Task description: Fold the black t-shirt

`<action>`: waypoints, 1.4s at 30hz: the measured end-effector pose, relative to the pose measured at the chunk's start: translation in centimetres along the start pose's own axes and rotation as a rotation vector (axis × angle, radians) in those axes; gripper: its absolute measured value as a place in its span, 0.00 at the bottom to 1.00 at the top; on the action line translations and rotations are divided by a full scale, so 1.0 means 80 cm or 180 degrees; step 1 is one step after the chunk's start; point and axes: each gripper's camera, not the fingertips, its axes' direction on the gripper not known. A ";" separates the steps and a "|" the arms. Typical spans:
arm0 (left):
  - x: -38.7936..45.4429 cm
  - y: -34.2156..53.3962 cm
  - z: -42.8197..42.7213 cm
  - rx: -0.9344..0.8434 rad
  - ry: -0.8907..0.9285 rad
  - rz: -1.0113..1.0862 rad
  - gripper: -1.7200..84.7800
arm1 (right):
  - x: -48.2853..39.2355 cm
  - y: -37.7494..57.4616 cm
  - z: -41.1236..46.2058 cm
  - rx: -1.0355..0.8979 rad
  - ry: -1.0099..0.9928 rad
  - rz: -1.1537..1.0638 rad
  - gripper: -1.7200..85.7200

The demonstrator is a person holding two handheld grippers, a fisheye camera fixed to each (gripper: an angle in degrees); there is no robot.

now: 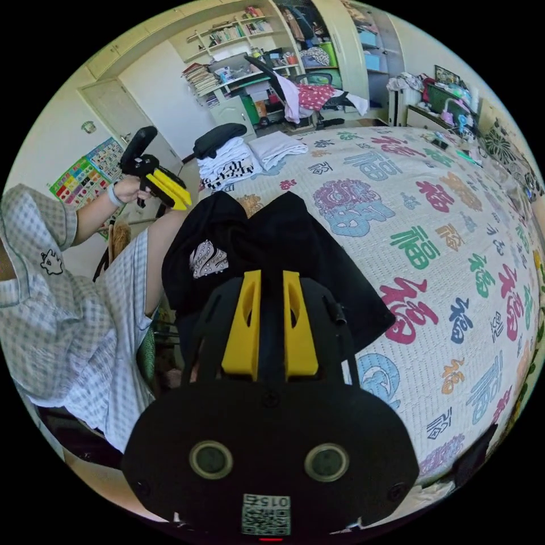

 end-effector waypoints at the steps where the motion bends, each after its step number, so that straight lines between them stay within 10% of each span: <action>1: -0.009 0.002 -0.021 0.0272 0.0023 -0.0103 0.09 | -0.004 -0.004 0.003 0.0000 -0.0014 -0.0052 0.10; 5: -0.010 -0.030 -0.041 0.0484 -0.0047 0.0348 0.13 | -0.038 -0.026 0.026 -0.0144 -0.0209 -0.0479 0.15; 10: -0.011 -0.110 0.017 -0.0416 0.0444 0.1643 0.14 | -0.090 -0.031 0.054 -0.0498 -0.0035 -0.0818 0.17; 19: 0.014 -0.123 0.066 -0.1559 0.0910 0.2084 0.06 | -0.182 -0.030 0.128 -0.0690 0.0202 -0.0953 0.16; 34: 0.071 0.161 -0.210 0.0736 0.0345 0.0977 0.03 | -0.276 -0.124 0.139 -0.0656 0.0836 -0.1210 0.03; 42: 0.264 0.281 -0.399 0.1652 -0.0510 0.1338 0.03 | -0.353 -0.138 -0.148 0.0590 0.0557 -0.0058 0.02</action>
